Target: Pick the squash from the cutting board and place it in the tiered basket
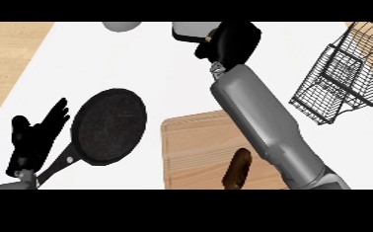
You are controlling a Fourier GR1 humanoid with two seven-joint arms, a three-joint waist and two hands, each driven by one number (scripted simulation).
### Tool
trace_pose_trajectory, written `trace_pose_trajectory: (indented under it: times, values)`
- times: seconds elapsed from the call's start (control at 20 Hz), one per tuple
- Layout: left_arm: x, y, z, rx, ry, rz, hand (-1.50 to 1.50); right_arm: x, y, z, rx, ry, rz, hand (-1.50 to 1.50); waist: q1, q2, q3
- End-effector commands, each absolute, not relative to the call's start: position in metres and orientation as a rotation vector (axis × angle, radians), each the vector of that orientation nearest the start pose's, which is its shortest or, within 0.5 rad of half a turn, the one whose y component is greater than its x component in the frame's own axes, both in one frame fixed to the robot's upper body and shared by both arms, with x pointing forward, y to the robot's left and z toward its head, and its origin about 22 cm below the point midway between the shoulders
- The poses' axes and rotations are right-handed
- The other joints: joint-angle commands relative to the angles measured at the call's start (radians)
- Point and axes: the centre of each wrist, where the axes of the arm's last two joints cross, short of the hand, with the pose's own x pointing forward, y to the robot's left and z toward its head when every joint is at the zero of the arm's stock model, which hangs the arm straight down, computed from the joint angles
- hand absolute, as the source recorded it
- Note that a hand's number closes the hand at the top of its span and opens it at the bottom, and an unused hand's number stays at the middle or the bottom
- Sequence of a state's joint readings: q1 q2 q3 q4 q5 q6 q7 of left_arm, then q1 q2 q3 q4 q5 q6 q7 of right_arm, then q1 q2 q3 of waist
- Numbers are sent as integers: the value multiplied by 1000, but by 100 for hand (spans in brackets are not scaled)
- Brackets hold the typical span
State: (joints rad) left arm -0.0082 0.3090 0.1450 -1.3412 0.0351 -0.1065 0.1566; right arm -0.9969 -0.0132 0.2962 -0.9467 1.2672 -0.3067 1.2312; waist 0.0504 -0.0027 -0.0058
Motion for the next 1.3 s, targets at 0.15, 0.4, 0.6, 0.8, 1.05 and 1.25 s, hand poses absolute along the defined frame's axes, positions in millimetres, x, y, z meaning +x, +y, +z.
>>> trace_pose_trajectory:
  times: [0.15,0.4,0.6,0.8,1.05,1.25]
  values:
    - [230,343,-16,240,-1214,-100,0,414,-24,216,-1528,-1041,85,150,-14,5,4]
    - [228,348,-22,256,-1209,-83,0,431,-51,220,-1551,-1089,9,150,-23,10,5]
    - [237,345,-20,275,-1196,-96,0,449,-92,228,-1606,-1077,43,150,-29,11,5]
    - [209,356,-30,264,-1206,-77,0,462,-146,223,-1648,-1062,37,150,-23,9,5]
    - [222,354,-13,249,-1210,-81,0,463,-190,219,-1525,-1260,-157,150,-20,13,8]
    - [236,349,-22,256,-1208,-82,0,471,-221,233,-1496,-1291,-179,150,-17,21,6]
